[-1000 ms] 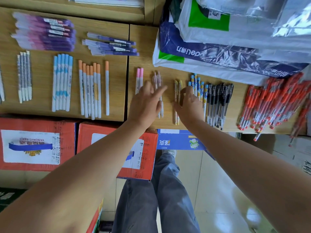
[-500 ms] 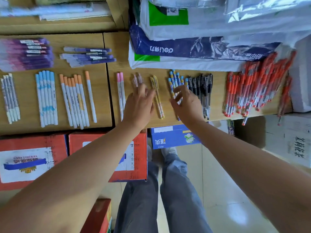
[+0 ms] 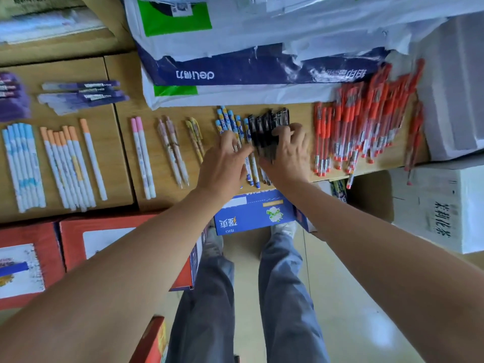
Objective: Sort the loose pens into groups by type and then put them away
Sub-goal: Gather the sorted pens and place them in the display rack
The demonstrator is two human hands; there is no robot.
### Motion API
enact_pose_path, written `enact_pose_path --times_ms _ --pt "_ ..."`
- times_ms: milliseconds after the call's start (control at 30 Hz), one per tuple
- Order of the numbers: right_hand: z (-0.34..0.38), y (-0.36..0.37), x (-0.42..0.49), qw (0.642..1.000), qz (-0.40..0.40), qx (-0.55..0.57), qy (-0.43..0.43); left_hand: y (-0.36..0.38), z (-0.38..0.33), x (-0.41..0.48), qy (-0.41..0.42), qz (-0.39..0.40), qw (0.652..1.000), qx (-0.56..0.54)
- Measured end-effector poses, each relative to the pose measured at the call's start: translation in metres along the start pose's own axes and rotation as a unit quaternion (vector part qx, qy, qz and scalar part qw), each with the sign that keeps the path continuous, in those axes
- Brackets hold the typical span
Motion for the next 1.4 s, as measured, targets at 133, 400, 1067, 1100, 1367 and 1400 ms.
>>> enact_pose_path --times_ms 133,400,1067,1100,1367,1400 --pt "0.001 0.0 0.003 1.0 -0.02 0.009 -0.013 0.007 -0.001 -0.001 -0.001 0.003 1.0 0.01" --pt "-0.03 -0.003 0.009 0.999 -0.016 0.018 0.045 0.01 -0.007 0.002 -0.027 0.023 0.999 0.034" --pt "-0.155 -0.08 0.024 0.999 -0.032 -0.017 -0.008 0.035 -0.158 0.075 -0.019 0.045 0.988 -0.144" --pt "-0.155 -0.076 0.027 0.999 -0.01 -0.045 -0.021 0.039 -0.161 0.079 -0.043 0.049 0.988 -0.139" --pt "-0.18 -0.078 0.037 0.997 0.023 -0.024 -0.068 0.058 -0.167 0.093 -0.178 0.051 0.973 -0.141" --pt "-0.181 -0.08 0.038 0.997 0.023 -0.014 -0.079 0.059 -0.166 0.094 -0.185 0.048 0.97 -0.147"
Point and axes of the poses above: each hand's wrist, its own x-axis towards the middle knuckle, its own y-axis out of the palm, z = x × y, the point moved 9 cm from there along x, towards the middle knuckle, and after that the axes turned 1 degree about -y, right-handed, at the moved point
